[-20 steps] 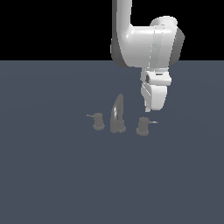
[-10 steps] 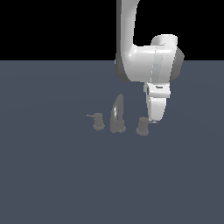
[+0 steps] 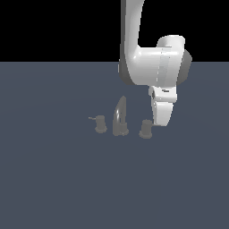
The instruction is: Turn on the faucet by rotating a designated handle.
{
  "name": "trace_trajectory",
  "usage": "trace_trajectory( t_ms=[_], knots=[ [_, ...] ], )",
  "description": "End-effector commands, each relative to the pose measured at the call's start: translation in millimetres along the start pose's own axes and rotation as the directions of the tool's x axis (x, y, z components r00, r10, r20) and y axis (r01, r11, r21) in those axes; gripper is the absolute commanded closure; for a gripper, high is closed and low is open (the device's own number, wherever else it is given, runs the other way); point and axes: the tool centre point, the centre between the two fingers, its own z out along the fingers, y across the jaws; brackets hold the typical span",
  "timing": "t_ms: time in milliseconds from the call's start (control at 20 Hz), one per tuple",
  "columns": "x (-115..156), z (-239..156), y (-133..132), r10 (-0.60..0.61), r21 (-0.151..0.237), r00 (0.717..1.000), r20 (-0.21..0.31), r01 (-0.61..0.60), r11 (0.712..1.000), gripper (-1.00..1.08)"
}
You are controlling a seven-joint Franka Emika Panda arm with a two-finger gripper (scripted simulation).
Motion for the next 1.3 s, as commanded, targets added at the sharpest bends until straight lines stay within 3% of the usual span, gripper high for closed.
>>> trace_trajectory(
  t_ms=[0,200,300,1000,1050,1250],
  knots=[
    [4.6,0.0,7.7,0.001,0.0,1.0,0.0,-0.001,1.0,1.08],
    [11.9,0.0,20.6,0.001,0.0,1.0,0.0,-0.001,1.0,1.08],
    [5.8,-0.2,12.5,-0.007,0.01,1.0,-0.001,0.007,1.0,1.08],
    [2.3,0.0,57.7,0.001,0.001,1.0,0.0,-0.001,1.0,1.08],
    [13.9,0.6,51.1,0.017,0.01,1.0,-0.008,-0.017,1.0,1.08],
    [-3.6,0.5,61.0,0.011,0.006,1.0,-0.005,-0.011,1.0,1.08]
  ],
)
